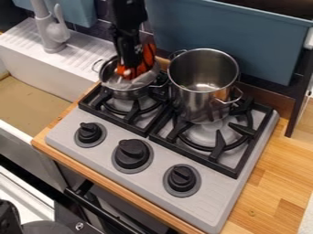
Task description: Moved the orange object from the small silver pot to the big silver pot
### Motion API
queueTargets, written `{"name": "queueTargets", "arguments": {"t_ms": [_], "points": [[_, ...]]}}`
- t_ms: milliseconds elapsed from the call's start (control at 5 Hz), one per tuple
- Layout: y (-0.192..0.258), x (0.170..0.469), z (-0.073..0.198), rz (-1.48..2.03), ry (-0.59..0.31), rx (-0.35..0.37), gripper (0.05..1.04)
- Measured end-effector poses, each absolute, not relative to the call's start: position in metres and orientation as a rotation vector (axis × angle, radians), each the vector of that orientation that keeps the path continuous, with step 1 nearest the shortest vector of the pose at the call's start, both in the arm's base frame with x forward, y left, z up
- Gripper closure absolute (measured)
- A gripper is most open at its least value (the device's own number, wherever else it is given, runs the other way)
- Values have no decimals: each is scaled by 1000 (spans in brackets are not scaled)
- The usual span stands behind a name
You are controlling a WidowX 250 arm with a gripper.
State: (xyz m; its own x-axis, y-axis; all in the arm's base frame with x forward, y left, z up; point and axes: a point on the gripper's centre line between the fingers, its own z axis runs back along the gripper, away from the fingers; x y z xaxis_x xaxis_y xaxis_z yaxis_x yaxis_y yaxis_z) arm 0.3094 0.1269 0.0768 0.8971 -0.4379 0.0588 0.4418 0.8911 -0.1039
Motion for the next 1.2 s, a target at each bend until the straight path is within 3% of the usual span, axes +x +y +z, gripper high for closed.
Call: {"name": "queueTargets", "arguments": {"t_ms": [600,800,1000,1200], "points": [[109,330,165,-413,-103,-180,829],[79,336,169,-436,-100,-183,829],[37,330,145,-508,-76,-144,829],[10,317,115,-554,-51,-151,829]]}}
